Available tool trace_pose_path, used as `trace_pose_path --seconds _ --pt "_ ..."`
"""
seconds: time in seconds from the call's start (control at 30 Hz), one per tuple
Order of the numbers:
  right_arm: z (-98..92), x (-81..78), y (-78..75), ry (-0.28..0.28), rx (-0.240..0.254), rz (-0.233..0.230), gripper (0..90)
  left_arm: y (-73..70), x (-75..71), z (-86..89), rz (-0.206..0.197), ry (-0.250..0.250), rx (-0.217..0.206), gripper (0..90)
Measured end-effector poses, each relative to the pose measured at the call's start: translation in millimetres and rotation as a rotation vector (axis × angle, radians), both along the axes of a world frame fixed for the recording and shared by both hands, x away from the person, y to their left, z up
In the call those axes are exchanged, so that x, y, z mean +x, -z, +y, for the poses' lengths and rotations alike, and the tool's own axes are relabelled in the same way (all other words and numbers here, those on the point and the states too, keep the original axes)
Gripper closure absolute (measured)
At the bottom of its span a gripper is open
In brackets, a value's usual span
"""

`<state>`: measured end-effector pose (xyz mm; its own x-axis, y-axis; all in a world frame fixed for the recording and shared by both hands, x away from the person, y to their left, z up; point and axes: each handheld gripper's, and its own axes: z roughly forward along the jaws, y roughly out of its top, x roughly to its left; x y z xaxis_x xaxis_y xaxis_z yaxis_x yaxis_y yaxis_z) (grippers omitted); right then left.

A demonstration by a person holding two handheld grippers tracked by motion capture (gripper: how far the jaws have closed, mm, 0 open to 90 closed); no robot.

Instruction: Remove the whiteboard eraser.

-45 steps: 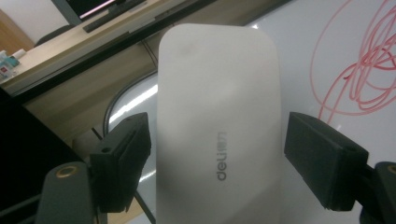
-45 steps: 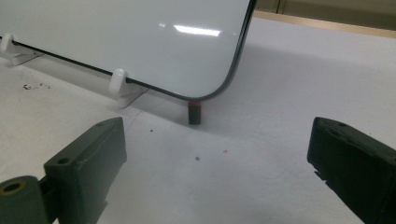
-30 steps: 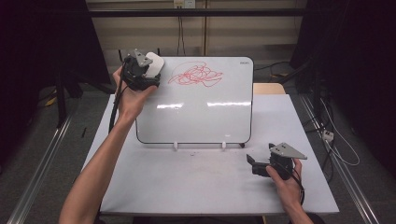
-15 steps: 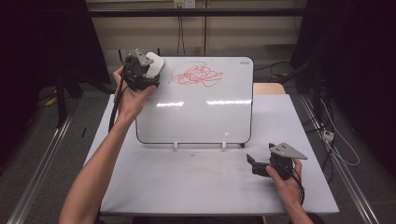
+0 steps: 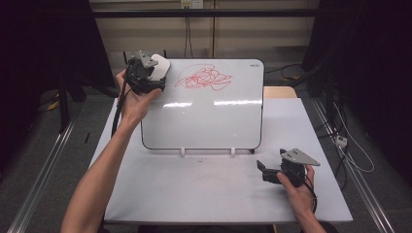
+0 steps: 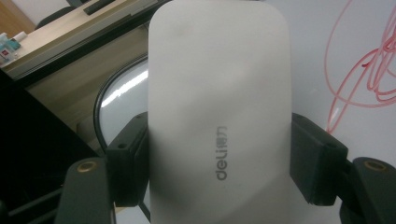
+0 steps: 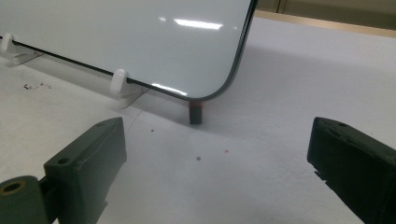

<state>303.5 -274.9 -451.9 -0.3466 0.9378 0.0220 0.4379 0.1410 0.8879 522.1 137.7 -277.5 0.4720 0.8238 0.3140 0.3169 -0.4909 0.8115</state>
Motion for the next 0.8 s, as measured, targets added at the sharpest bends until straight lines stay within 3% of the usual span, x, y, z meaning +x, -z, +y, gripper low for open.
trace_pose_path --seconds 0.13,0.37,0.6,0.8 --pt "-0.2 0.1 0.1 0.001 0.0 0.002 4.3 0.1 -0.4 1.6 -0.004 0.005 -0.009 31.2" --pt "0.4 1.1 0.0 0.001 0.004 0.0 4.3 0.0 -2.3 5.5 -0.003 0.008 -0.061 31.3" --pt "1.6 2.1 -0.4 0.003 0.005 0.002 4.3 1.5 -3.5 8.4 0.004 0.011 -0.078 31.3" --pt "1.1 2.8 0.1 0.008 0.003 0.002 4.3 -6.0 -10.9 12.8 -0.026 0.028 -0.105 31.2"
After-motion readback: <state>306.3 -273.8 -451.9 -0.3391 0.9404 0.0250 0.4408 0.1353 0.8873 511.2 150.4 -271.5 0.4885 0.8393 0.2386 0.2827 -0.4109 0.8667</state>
